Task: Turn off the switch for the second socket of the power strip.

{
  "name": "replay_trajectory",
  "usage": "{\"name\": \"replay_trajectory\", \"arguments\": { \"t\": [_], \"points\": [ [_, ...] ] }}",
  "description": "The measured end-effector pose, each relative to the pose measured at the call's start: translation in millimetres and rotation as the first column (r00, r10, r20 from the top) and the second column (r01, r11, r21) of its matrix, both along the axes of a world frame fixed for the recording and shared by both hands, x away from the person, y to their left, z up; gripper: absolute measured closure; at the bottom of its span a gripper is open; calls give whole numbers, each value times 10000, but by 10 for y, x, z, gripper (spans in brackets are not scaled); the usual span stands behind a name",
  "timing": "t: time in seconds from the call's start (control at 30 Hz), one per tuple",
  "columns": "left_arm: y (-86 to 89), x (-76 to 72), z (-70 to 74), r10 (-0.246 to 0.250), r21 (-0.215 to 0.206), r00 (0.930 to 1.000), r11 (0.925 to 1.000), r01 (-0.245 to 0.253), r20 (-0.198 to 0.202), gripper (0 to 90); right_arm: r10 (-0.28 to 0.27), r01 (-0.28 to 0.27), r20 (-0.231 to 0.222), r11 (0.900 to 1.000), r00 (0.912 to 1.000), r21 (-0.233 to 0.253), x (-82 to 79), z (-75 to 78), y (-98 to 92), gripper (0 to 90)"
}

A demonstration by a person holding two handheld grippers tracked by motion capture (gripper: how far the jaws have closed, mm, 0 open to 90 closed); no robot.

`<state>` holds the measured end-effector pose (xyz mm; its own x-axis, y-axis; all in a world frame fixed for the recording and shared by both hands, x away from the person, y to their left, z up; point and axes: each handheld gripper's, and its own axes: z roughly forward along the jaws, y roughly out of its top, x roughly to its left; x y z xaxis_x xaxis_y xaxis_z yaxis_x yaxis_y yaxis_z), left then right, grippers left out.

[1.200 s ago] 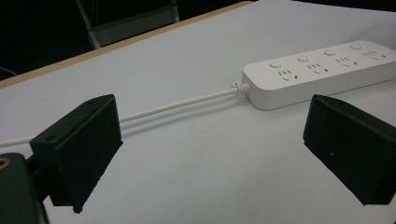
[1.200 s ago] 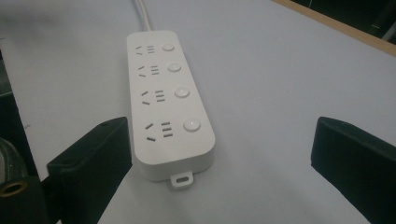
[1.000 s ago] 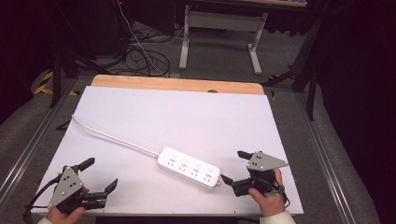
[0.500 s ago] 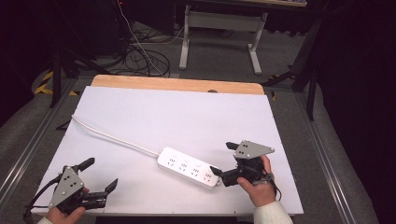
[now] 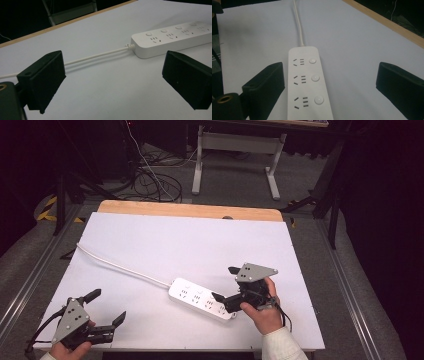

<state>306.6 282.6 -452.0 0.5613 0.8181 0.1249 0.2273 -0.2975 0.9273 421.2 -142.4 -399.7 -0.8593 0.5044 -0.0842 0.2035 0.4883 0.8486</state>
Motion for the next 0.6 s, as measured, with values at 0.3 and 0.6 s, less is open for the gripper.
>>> {"name": "replay_trajectory", "arguments": {
  "t": [0.3, 0.6],
  "points": [
    [-1, 2, -1, 9, -23, 10000, 10000, -9, -1, 53, 287, -287, -70, 9996, 9996, 81, 85, 20, 190, 98],
    [0, 1, -2, 13, -12, 10000, 10000, -13, 14, 52, 385, -386, -124, 9992, 9992, -82, 153, 2, 384, 125]
  ]
}}
